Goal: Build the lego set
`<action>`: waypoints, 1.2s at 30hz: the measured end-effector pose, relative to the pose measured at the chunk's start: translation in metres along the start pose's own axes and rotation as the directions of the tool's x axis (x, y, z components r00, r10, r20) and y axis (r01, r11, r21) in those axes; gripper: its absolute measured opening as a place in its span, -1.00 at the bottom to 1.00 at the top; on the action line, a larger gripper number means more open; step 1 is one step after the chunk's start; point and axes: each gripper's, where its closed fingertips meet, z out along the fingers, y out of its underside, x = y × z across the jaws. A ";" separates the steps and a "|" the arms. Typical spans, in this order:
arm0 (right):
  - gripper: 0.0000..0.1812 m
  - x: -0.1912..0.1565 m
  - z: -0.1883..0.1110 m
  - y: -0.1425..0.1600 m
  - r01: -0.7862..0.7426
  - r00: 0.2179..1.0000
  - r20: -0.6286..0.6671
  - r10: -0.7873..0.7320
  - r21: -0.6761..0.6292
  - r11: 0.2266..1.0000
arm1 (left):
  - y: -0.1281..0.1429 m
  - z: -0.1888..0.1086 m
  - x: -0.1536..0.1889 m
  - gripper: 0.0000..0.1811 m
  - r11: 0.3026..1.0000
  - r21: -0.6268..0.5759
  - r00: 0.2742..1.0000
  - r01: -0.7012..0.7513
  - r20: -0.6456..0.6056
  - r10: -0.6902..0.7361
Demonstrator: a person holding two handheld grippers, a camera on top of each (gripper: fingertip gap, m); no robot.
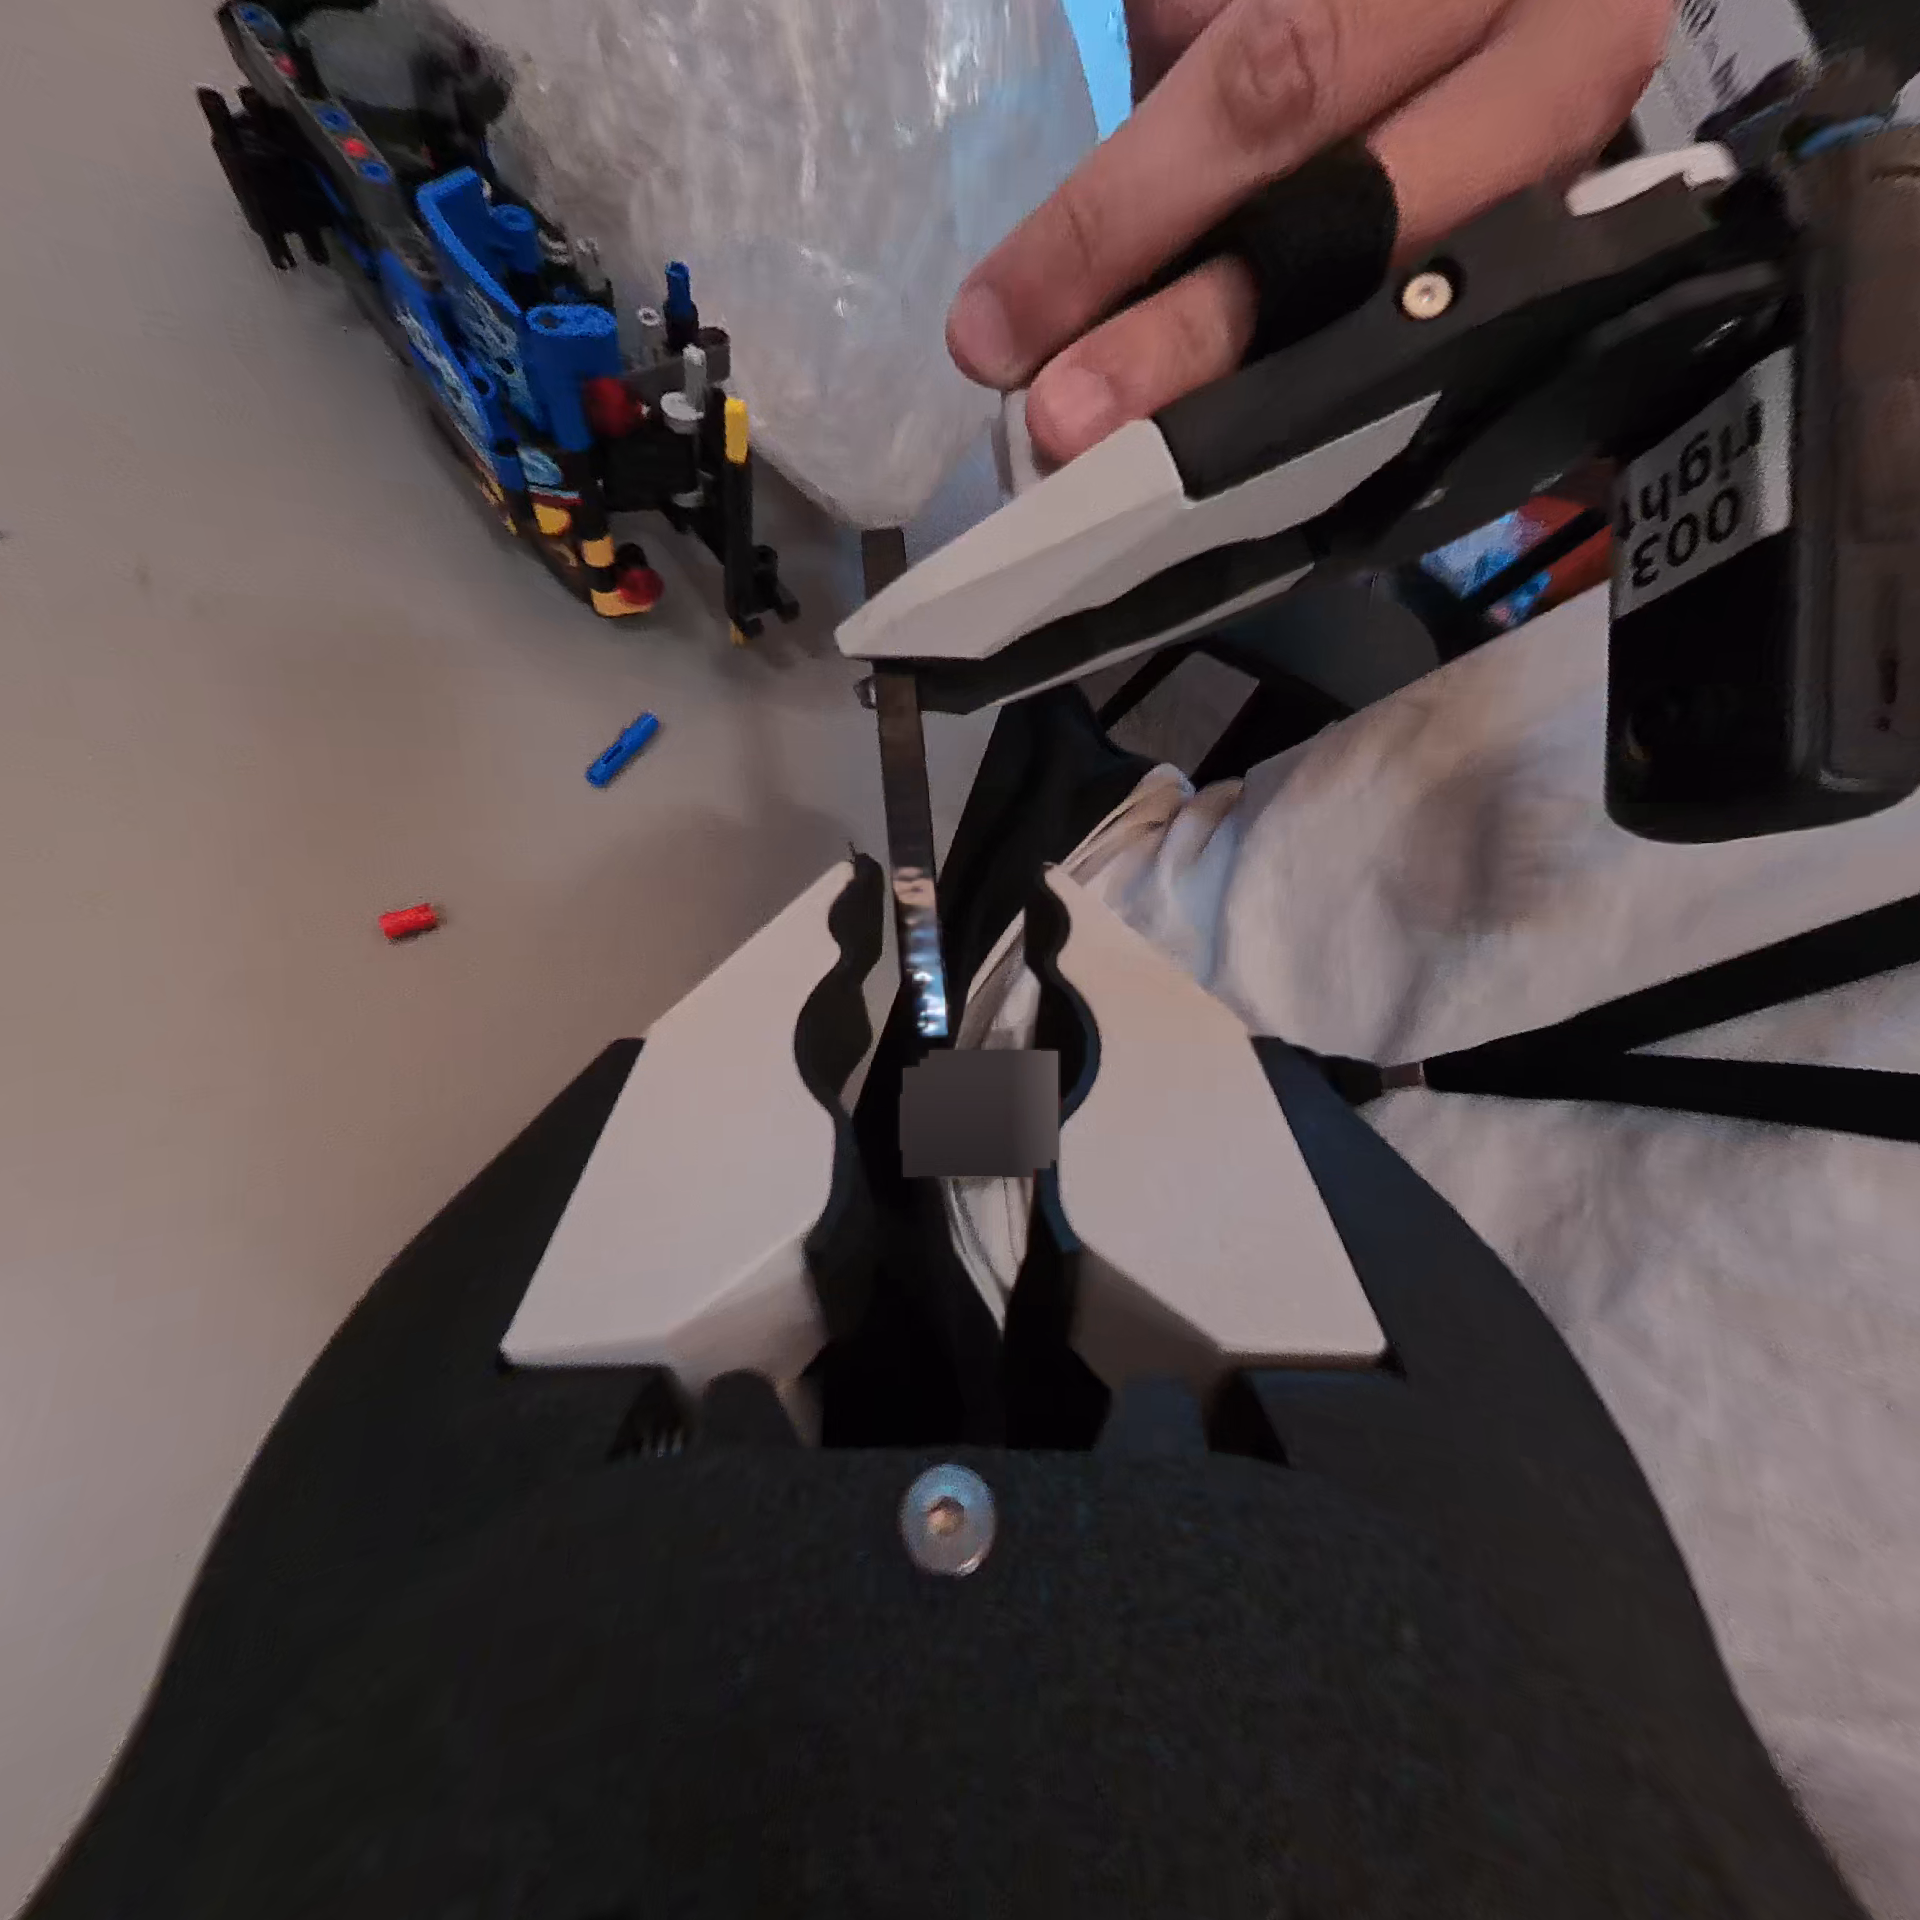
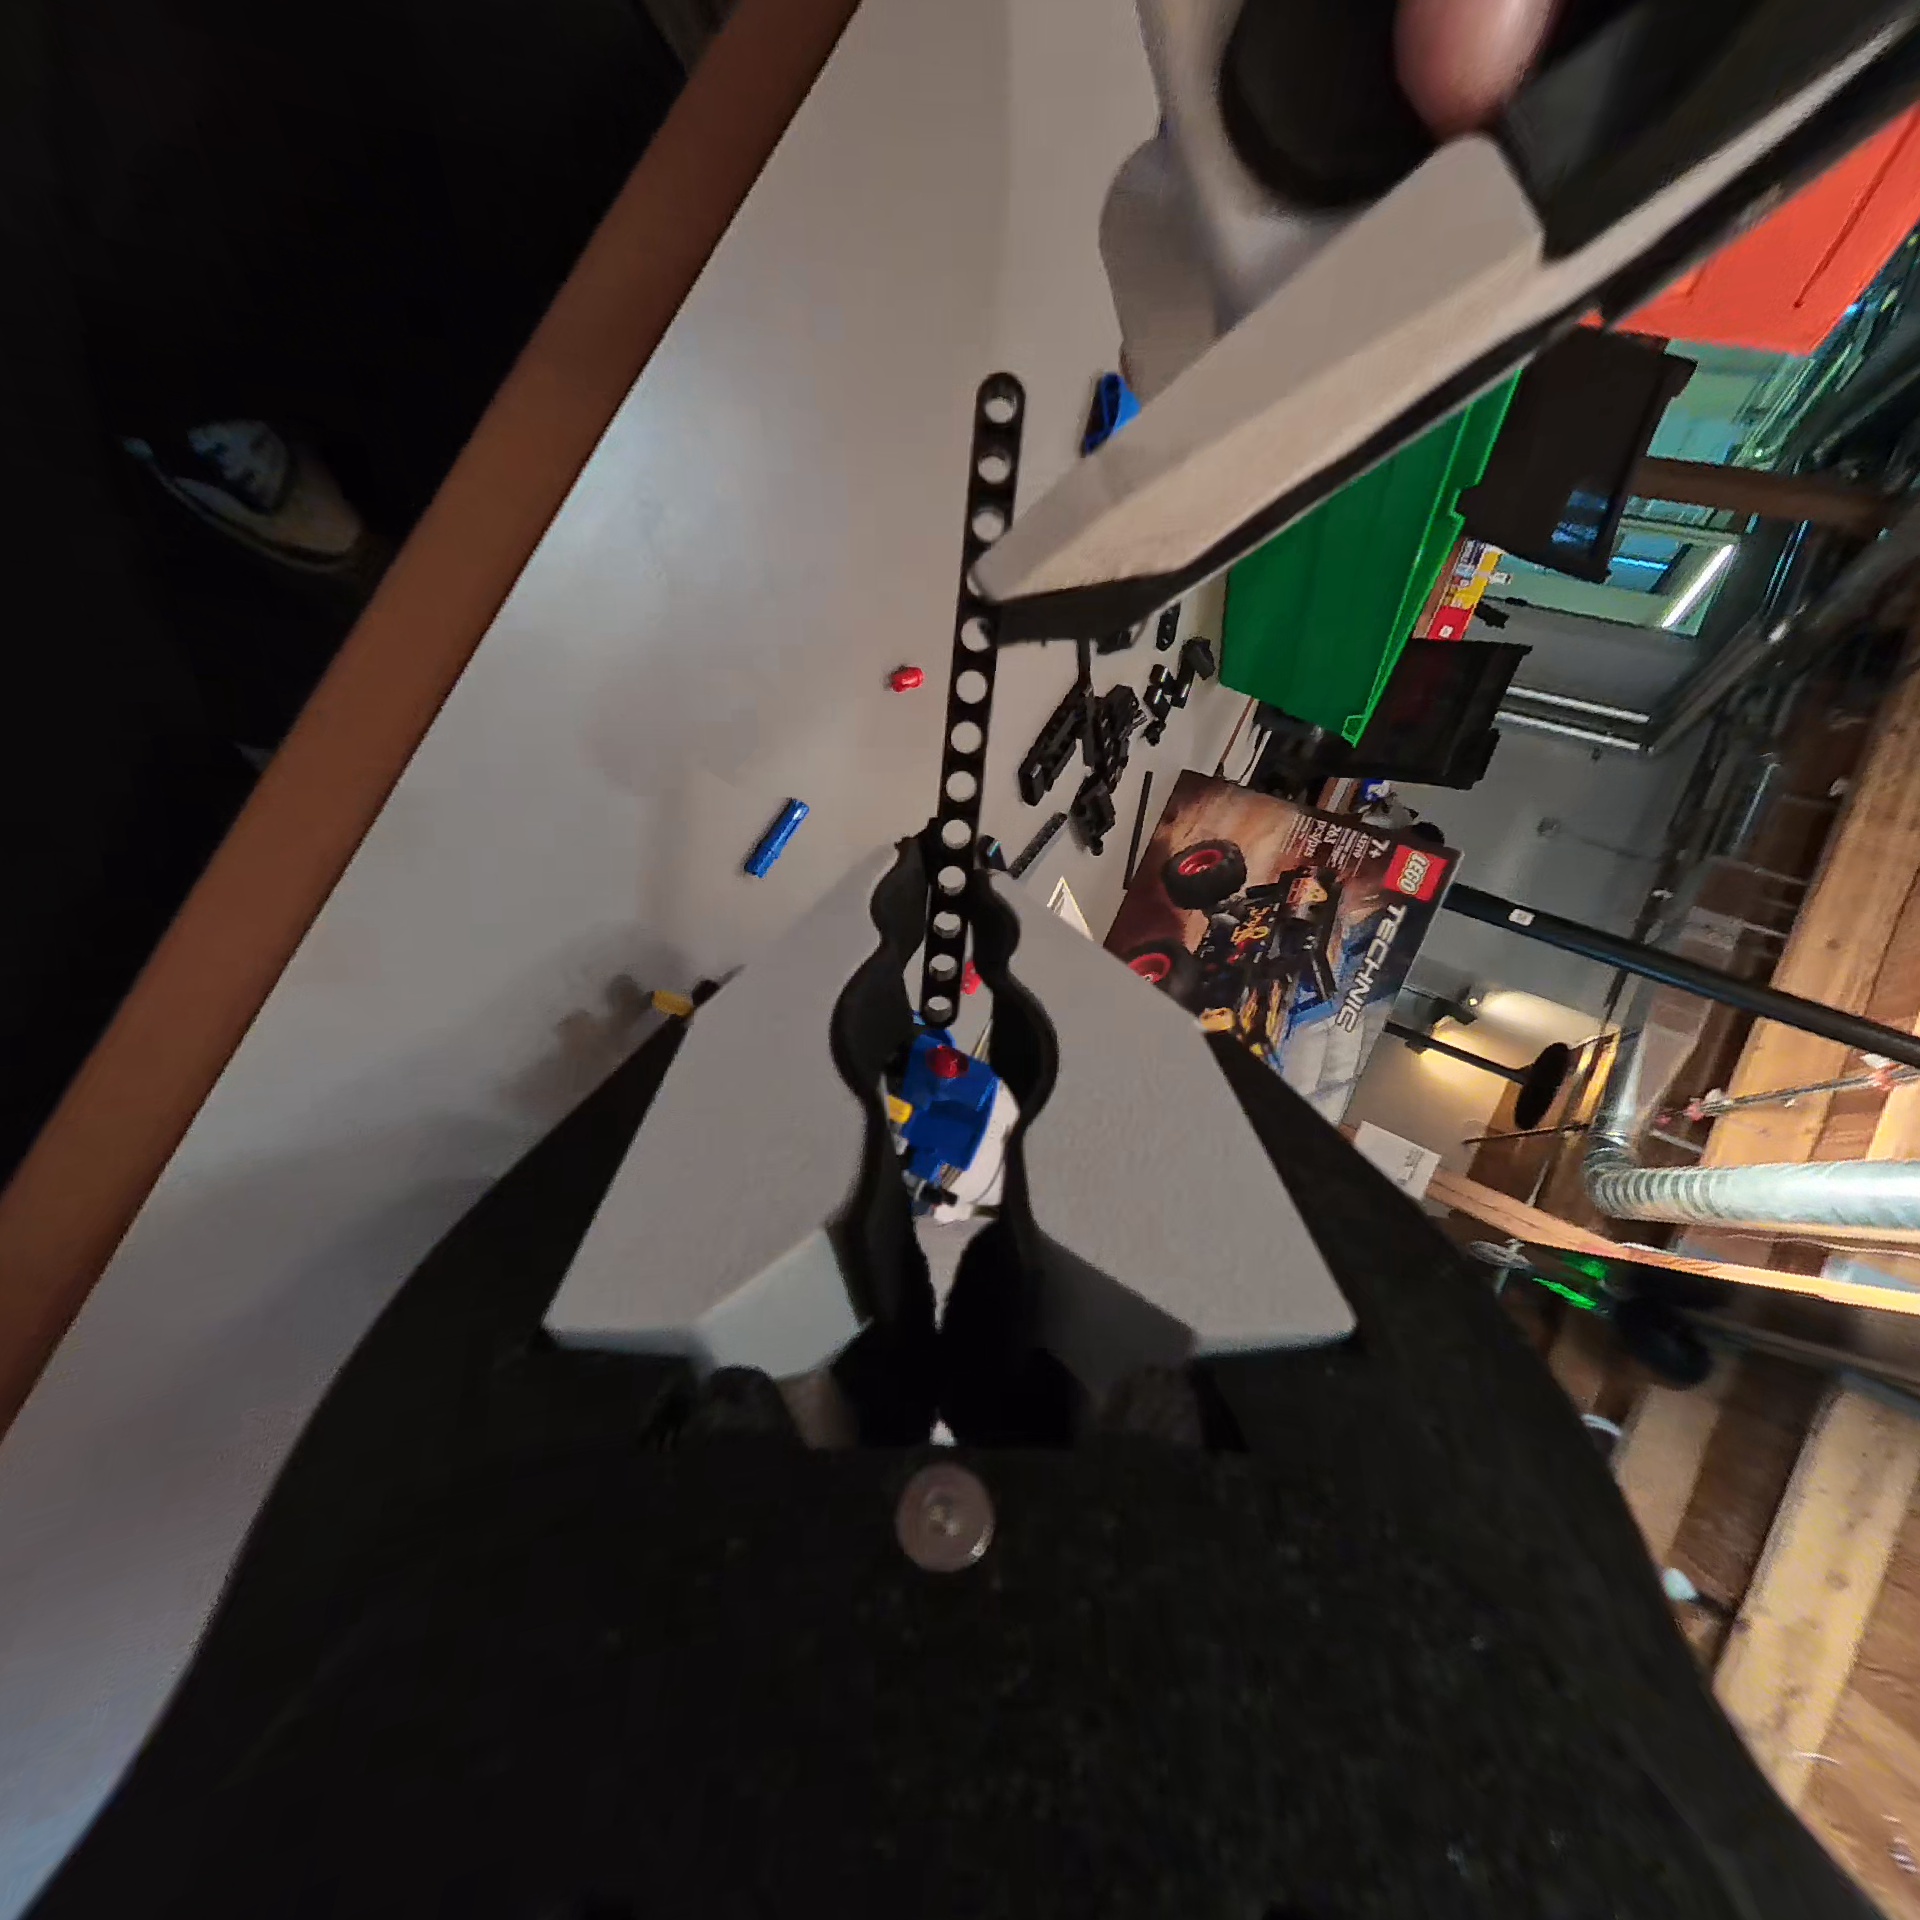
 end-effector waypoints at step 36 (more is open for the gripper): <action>-0.73 0.053 -0.026 0.014 -0.276 0.936 -0.209 0.283 0.065 0.959 | -0.028 -0.007 -0.028 -0.94 0.981 0.192 1.000 0.006 0.009 -0.008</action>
